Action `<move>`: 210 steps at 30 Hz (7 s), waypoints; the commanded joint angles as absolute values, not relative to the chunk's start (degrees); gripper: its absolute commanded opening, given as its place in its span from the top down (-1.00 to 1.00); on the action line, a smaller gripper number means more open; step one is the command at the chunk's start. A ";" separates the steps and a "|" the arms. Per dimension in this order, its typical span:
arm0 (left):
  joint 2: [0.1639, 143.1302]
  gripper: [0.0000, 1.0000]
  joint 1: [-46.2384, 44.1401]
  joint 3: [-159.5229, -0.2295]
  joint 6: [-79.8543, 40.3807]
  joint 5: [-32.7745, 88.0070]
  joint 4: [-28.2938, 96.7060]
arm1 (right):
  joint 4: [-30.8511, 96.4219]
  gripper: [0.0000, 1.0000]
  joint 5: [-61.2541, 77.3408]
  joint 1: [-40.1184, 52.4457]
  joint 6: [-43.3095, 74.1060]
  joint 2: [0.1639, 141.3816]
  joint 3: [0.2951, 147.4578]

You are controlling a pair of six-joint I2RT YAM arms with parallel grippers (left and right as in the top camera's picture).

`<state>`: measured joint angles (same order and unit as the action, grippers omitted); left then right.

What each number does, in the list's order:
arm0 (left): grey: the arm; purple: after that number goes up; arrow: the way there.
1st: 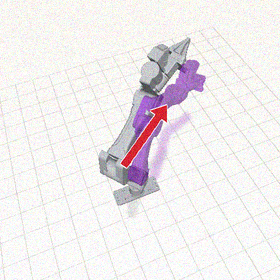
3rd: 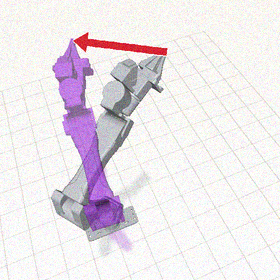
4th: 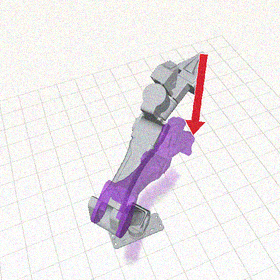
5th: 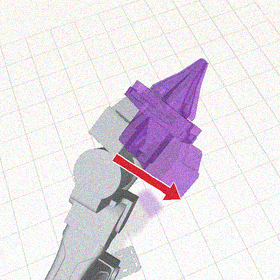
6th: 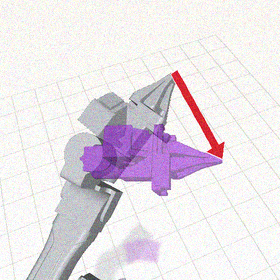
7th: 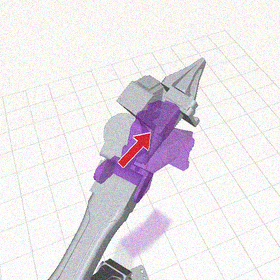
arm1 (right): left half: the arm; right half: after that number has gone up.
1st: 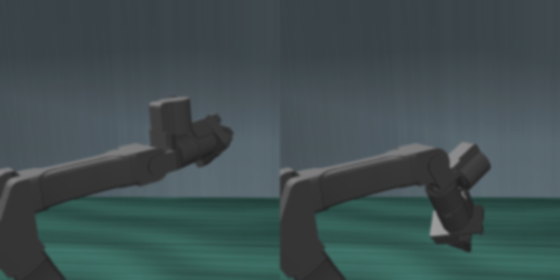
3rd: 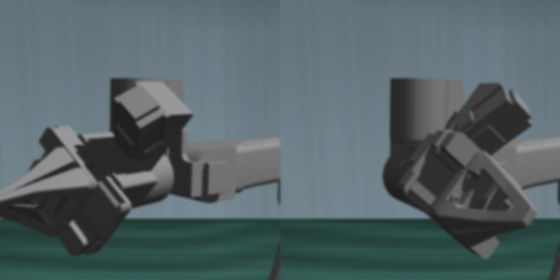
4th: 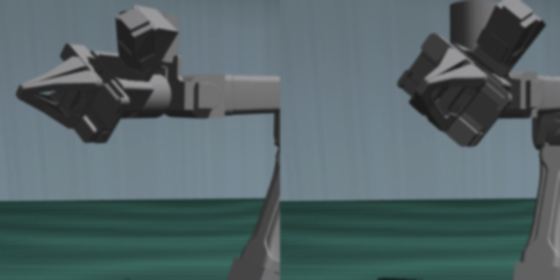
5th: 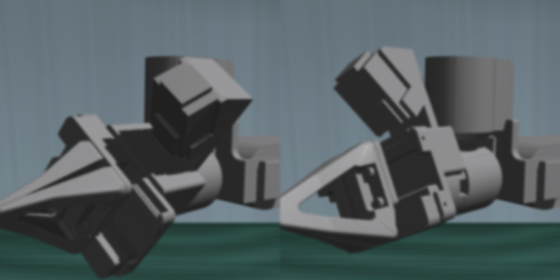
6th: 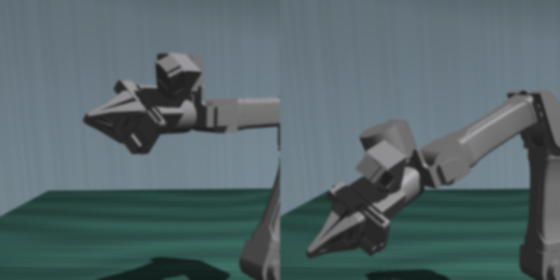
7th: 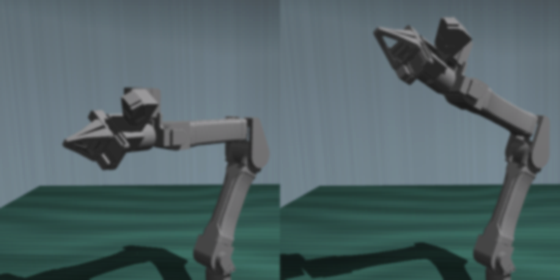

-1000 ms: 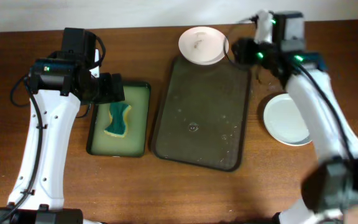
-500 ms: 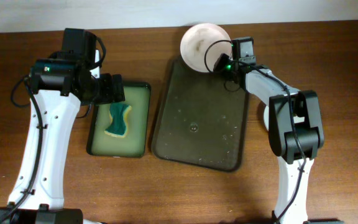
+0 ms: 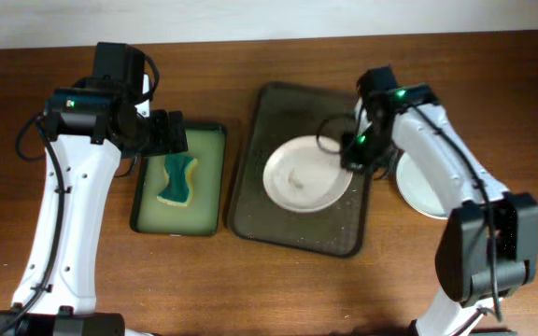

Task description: Clean dirty plates on tray and stack at the side

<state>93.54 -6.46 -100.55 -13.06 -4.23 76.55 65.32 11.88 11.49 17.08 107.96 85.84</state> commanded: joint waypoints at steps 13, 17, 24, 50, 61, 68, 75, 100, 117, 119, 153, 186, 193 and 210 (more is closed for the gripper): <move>93.54 -0.99 -6.33 -100.68 -13.15 -2.76 74.52 | 54.13 0.25 14.81 11.60 -1.26 93.36 75.33; 93.89 -0.83 -6.33 -99.85 -13.21 -4.08 74.15 | 55.51 0.24 14.79 11.60 -1.26 93.36 75.33; 101.34 -0.04 -6.07 -68.05 -7.90 -4.27 41.74 | 55.48 0.24 14.79 11.60 -1.04 93.36 75.33; 108.49 1.00 -11.79 -94.26 -8.03 8.51 61.80 | 47.97 0.55 19.00 14.66 -5.17 112.95 75.13; 113.23 1.00 -27.03 -91.96 -26.15 14.15 49.80 | 52.64 0.92 5.82 11.60 27.18 114.63 75.18; 129.21 1.00 -37.17 -91.96 -27.53 27.35 39.86 | 51.90 0.92 5.82 11.60 21.43 114.63 75.18; 130.58 1.00 -38.24 -94.21 -23.29 6.76 46.50 | 51.68 0.91 7.14 11.60 21.43 114.63 75.18; 133.64 1.00 -38.83 -100.84 -17.10 22.46 50.50 | 51.86 0.91 7.09 11.60 21.43 114.63 75.18; 132.31 1.00 -30.89 -137.49 -24.29 -19.88 87.99 | 51.55 0.92 7.09 11.60 16.58 114.63 75.18; 131.11 1.00 -28.23 -140.62 -22.22 -20.62 94.06 | 49.21 0.82 9.47 11.60 8.84 114.63 75.18; 91.90 -0.99 -12.84 -94.48 -17.04 -4.27 72.49 | 57.43 0.92 -51.57 46.59 17.45 84.79 76.40; 91.90 -0.99 -12.84 -94.48 -17.04 -4.27 72.51 | 59.11 0.92 20.36 -27.81 7.94 92.53 80.47; 91.90 -0.99 -12.84 -94.48 -17.04 -4.27 72.51 | 58.85 0.25 12.82 -36.67 9.89 106.85 80.42; 91.90 -0.99 -12.84 -94.48 -17.04 -4.27 72.51 | 38.04 0.46 9.43 9.26 14.06 90.37 45.54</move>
<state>92.36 -12.99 -94.61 -17.32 -3.84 72.64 39.35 11.46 9.76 13.58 90.19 47.31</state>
